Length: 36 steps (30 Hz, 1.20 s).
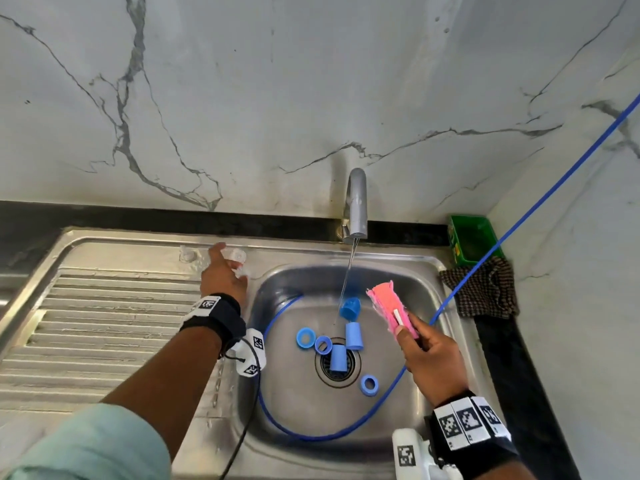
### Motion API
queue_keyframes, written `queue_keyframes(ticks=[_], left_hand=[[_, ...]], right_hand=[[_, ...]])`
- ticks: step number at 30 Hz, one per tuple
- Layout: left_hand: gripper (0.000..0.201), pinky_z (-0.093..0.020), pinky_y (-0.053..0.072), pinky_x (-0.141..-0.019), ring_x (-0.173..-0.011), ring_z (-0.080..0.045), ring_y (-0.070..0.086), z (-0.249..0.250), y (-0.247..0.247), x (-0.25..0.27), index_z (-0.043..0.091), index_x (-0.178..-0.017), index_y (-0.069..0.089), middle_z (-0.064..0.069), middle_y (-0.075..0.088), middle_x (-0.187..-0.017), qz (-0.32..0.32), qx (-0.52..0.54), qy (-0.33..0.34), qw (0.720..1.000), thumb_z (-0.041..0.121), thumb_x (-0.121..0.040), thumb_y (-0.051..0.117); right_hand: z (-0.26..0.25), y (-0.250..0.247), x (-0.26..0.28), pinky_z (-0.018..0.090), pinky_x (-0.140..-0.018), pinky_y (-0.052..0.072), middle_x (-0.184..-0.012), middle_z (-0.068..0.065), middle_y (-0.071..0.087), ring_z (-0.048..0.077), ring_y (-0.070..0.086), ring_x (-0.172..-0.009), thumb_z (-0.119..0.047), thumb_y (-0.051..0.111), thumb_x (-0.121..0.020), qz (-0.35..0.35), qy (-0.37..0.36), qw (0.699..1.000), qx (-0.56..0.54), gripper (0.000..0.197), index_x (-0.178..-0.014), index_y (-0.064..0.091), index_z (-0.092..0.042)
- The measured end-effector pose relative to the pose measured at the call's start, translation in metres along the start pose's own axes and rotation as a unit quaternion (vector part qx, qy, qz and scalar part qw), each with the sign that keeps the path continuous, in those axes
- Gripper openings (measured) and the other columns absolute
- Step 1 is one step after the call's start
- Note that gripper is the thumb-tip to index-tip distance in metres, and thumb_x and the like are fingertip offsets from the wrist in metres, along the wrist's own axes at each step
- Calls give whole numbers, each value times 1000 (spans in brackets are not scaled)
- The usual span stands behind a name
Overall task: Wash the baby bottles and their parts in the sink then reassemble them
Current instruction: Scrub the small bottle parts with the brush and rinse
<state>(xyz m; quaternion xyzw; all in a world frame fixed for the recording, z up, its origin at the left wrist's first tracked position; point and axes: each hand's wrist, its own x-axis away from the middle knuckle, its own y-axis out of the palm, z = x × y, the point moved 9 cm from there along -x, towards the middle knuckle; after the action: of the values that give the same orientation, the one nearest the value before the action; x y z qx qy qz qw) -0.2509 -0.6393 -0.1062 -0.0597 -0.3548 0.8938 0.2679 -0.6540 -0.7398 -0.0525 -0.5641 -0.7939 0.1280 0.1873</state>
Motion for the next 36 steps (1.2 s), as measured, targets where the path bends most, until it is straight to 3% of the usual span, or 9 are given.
queue_keyframes(ticks=[5, 9, 15, 19, 22, 24, 30, 33, 36], left_hand=[[65, -49, 56, -87, -87, -28, 66, -25, 6, -25, 28, -140, 33, 2, 68, -99, 23, -7, -36, 999, 1, -85, 56], [60, -51, 54, -90, -98, -34, 67, -29, 10, -30, 23, -141, 36, -3, 70, -106, 27, -21, -42, 999, -1, -88, 52], [73, -49, 43, -104, -124, -37, 52, -16, -5, -13, 18, -142, 43, -9, 60, -133, 64, -83, -27, 994, 6, -78, 75], [75, -50, 39, -103, -125, -38, 48, 6, -1, 24, 18, -142, 45, -10, 57, -133, 64, -91, 11, 994, 13, -76, 80], [50, -40, 46, -94, -106, -31, 60, 23, 22, 58, 18, -123, 60, -4, 66, -110, 22, -43, 91, 995, 11, -76, 77], [37, -33, 51, -88, -95, -23, 64, 32, 46, 80, 19, -112, 64, 1, 67, -101, -40, -33, 127, 991, 10, -78, 74], [28, -31, 51, -88, -88, -17, 64, 19, 108, 117, 24, -111, 64, 10, 64, -92, -200, -61, 63, 976, 17, -86, 74], [24, -32, 52, -91, -95, -20, 66, 11, 122, 116, 21, -109, 64, 6, 65, -97, -227, -100, 48, 967, 16, -87, 71], [24, -36, 51, -97, -103, -23, 66, 1, 133, 110, 22, -110, 65, 1, 69, -107, -244, -141, 26, 959, 15, -87, 68]], right_hand=[[9, 6, -15, 35, -52, 43, -53, -2, 50, 13, 42, -50, -27, 61, -97, -9, 16, 1000, 8, 55, -86, 56, -80], [12, 11, -20, 44, -52, 48, -61, 11, 56, 14, 45, -52, -28, 62, -97, -12, 23, 999, 19, 42, -94, 57, -70], [12, 10, -19, 46, -52, 48, -57, 6, 52, 19, 43, -53, -23, 62, -96, -14, 17, 1000, -3, 50, -92, 61, -73], [9, 3, -10, 46, -52, 48, -57, 3, 54, 18, 43, -53, -23, 63, -96, -2, 15, 1000, -16, 51, -90, 61, -74], [9, -4, -2, 43, -56, 49, -60, 7, 57, 17, 45, -55, -25, 63, -96, 10, 12, 1000, -21, 56, -88, 56, -80], [8, -10, 6, 39, -55, 45, -57, 0, 54, 16, 42, -53, -25, 64, -95, 15, 8, 1000, -22, 55, -89, 58, -79], [16, -23, 20, 33, -57, 45, -64, 15, 58, 16, 44, -55, -22, 66, -94, -1, 13, 1000, -8, 56, -82, 60, -77], [30, -24, 21, 34, -58, 48, -58, -3, 58, 12, 45, -52, -24, 68, -92, -13, 29, 999, 5, 40, -99, 67, -64], [42, -26, 18, 30, -60, 47, -60, -8, 62, 9, 47, -53, -26, 69, -91, -21, 39, 999, 13, 45, -92, 62, -71]])
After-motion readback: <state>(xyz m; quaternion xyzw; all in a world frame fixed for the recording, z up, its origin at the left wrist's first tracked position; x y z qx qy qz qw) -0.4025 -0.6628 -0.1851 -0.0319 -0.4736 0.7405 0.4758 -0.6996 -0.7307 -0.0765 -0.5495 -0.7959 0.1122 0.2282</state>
